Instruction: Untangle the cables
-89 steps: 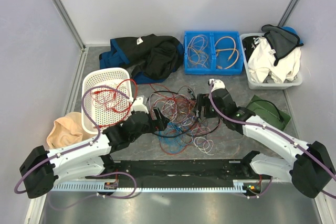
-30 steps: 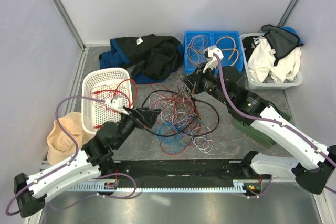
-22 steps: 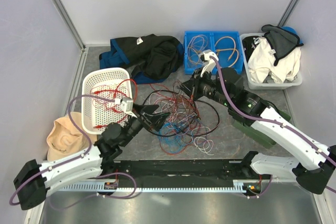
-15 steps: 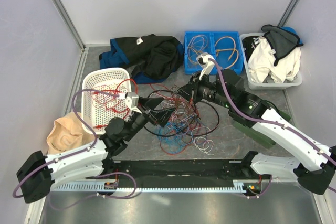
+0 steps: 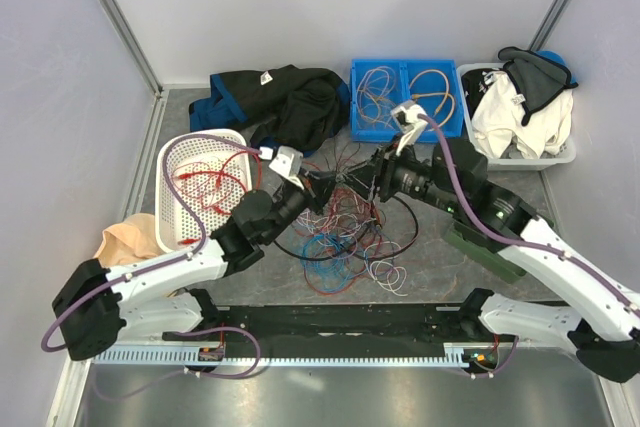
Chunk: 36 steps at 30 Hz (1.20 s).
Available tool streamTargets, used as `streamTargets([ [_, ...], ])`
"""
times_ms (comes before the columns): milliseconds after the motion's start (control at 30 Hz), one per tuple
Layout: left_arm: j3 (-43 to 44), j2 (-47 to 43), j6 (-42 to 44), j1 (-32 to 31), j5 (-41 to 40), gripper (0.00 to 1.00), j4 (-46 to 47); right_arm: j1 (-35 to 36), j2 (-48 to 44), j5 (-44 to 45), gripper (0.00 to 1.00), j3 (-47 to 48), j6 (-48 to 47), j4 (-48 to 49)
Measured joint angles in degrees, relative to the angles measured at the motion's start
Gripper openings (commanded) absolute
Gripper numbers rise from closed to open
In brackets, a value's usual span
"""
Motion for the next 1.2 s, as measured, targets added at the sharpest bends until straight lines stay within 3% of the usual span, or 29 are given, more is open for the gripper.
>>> streamTargets([
  [67,4.24,-1.2,0.26,0.0,-2.82,0.02,-5.79,0.09,-2.6,2.43,0.62,-0.42,-0.98,-0.68],
  [267,18.12,-5.22,0.74,0.68,-9.92,0.02,-22.4,0.11,-14.16,12.0,0.62,-5.11,-3.54,-1.86],
  [433,30.23,-5.88,1.25,0.9,-10.21,0.02,-30.64,0.11,-19.3,16.98,0.6,-10.84,-4.81,-1.44],
  [700,44.3,-1.29,1.27,0.92,-5.49,0.02,-38.73,0.11,-16.41,16.72,0.59,-18.03,-5.75,2.43],
  [1200,48.83,1.51,1.27,0.94,-2.27,0.02,-44.76,0.11,-0.61,10.25,0.57,-16.26,-6.21,22.91],
])
